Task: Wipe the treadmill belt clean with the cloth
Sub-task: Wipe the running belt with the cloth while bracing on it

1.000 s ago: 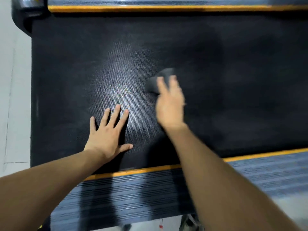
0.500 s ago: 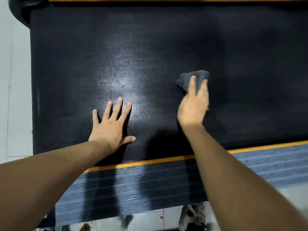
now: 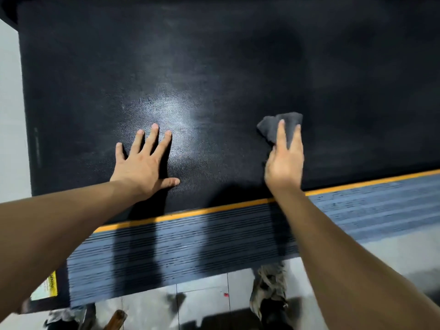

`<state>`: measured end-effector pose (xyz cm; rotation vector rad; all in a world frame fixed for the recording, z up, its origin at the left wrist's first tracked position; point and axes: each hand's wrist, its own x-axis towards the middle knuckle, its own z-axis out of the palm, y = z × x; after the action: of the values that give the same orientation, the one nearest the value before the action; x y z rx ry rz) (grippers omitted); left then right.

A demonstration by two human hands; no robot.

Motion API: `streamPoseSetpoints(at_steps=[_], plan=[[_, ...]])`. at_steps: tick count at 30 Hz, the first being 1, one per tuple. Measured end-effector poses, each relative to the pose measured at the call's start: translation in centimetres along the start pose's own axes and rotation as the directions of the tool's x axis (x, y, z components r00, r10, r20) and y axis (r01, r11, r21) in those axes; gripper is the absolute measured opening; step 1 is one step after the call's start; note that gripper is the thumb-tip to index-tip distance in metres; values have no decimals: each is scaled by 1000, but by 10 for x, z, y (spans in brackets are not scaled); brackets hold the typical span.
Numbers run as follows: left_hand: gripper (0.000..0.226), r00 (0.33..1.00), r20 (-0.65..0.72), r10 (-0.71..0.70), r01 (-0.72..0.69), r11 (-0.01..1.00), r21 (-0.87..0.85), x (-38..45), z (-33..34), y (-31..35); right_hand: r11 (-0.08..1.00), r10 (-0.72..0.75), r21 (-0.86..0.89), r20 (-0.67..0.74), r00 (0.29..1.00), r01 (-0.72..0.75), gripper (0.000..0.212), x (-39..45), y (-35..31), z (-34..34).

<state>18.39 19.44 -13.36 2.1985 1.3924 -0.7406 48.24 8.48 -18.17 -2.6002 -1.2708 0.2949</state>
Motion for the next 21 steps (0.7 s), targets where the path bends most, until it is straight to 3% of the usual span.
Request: streamPoseSetpoints(at_steps=[3,5,7,9,12,14,17,20,21], plan=[[119,1000,9,-8,8,1000,-18,-2,-4,4,999,41,-32,-76,996,-43,76,-21,-56,25],[120,1000,15,-18,18,1000,-22,-3,-5,7,991,-130,-25,-26,991,130,86,-47,-104,39],[120,1000,14,-24,25,999,-25,-4,-5,8,939,-339,-18,126,932,344,91,-79,-138,46],[121,999,27,-22,23,999,-39,-4,-8,6,884,-460,45,257,850,465,88,-92,-141,42],[136,996,86,-2,4,1000,-19,-3,-13,2,850,-527,128,261,809,512,73,-68,-91,19],[146,994,111,11,-11,1000,-6,-3,-16,2,894,-445,25,172,879,448,68,-54,-42,6],[148,997,79,14,-13,1000,-12,-4,-12,1,967,-179,-171,74,981,189,71,-43,13,-21],[147,997,69,22,-21,1000,-19,-2,-10,1,945,104,-320,122,987,-60,74,-35,12,-24],[147,997,68,23,-22,1000,-22,-1,-9,0,938,134,-336,112,985,-90,70,-37,-2,-20]])
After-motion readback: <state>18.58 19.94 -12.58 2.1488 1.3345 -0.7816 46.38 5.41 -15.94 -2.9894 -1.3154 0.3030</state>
